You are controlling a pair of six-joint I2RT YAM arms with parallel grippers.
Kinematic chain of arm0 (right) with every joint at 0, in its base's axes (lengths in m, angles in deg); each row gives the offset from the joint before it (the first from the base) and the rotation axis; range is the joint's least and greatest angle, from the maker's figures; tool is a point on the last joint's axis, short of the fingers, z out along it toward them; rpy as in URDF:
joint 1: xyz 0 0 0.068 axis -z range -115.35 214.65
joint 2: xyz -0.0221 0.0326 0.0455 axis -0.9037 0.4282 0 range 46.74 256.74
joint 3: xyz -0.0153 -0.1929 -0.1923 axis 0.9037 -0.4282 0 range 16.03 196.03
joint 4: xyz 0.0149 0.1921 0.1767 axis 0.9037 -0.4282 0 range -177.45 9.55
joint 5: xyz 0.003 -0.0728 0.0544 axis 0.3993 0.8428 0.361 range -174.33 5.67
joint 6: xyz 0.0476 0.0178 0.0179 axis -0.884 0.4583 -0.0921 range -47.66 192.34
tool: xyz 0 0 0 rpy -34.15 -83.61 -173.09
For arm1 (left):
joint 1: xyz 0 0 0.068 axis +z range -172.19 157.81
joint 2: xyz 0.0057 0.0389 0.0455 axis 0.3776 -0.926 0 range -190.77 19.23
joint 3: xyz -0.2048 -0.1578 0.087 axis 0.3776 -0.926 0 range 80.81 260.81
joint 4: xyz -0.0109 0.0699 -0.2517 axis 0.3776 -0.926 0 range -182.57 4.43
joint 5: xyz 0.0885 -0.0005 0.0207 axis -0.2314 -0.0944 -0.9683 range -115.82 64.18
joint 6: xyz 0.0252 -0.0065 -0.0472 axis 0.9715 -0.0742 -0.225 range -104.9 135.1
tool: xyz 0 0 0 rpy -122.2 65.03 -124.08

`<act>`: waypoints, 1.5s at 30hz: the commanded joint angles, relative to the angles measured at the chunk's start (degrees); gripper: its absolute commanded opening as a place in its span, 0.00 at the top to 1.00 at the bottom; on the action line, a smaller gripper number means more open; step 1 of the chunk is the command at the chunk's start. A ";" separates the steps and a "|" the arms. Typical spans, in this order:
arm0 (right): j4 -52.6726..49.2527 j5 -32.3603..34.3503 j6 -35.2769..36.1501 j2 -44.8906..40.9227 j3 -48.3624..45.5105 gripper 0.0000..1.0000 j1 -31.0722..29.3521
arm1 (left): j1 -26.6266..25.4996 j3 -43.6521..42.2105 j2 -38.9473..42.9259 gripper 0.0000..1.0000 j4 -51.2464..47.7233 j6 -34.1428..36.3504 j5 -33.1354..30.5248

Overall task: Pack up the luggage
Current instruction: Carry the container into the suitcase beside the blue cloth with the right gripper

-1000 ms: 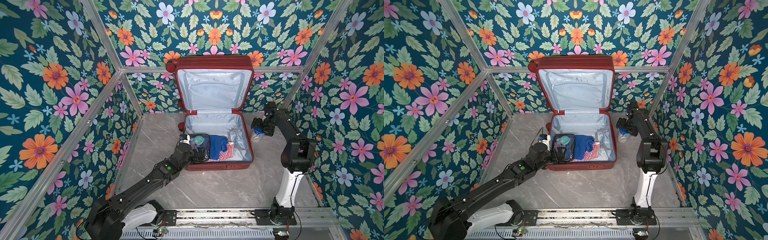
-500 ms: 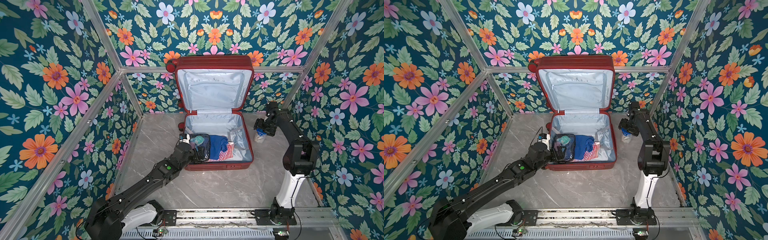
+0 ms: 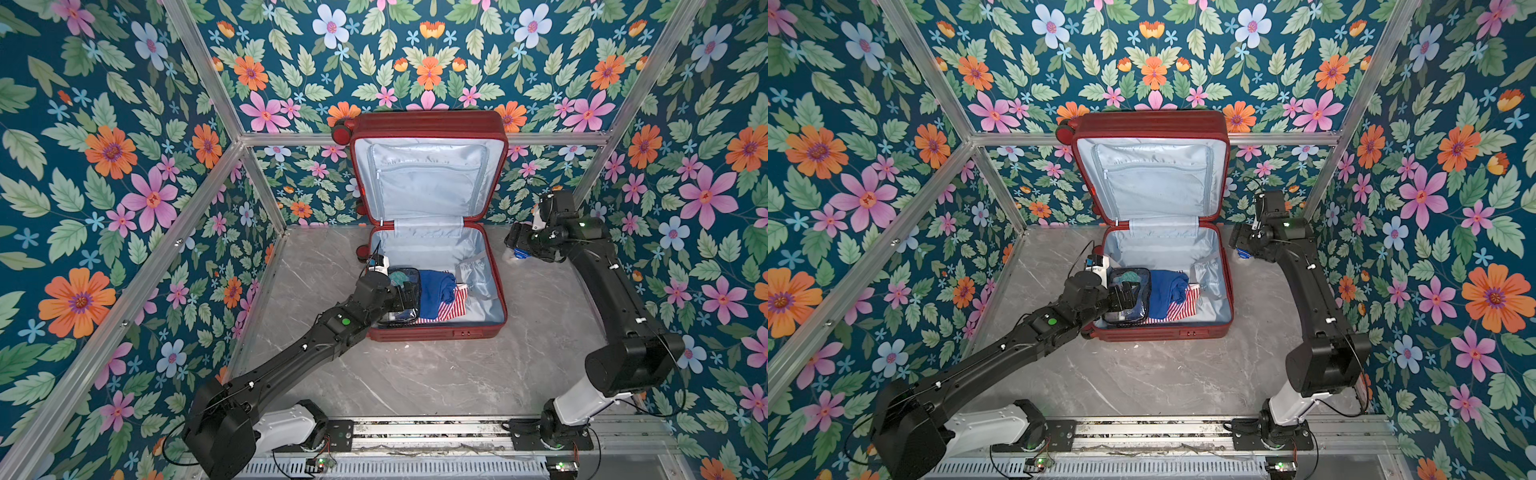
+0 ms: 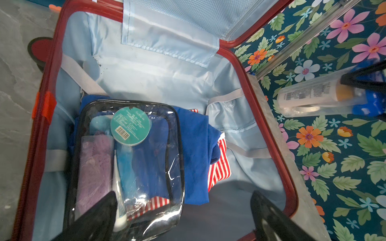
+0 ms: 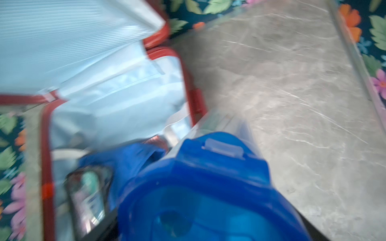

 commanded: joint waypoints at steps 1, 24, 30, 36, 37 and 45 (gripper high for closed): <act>-2.05 -1.68 1.95 -1.26 0.87 0.38 -3.08 | 0.09 1.45 -1.09 0.00 0.53 1.68 1.23; -12.57 -19.30 3.29 2.40 -8.05 0.45 -11.58 | 0.15 -0.26 0.70 0.00 0.71 0.55 1.38; -15.40 -19.42 5.54 2.84 -8.65 0.45 -11.58 | 0.12 -0.27 0.11 0.00 0.97 0.63 1.51; -14.35 -19.73 6.67 10.23 -6.97 0.44 -11.43 | 0.12 0.12 -0.97 0.00 1.30 0.64 1.90; -14.18 -19.53 6.75 11.47 -6.09 0.43 -11.28 | 0.17 0.14 -1.06 0.00 1.32 0.64 1.90; -12.68 -19.52 5.99 22.54 4.51 0.25 -9.98 | 0.15 -0.13 -0.45 0.00 0.64 0.20 1.16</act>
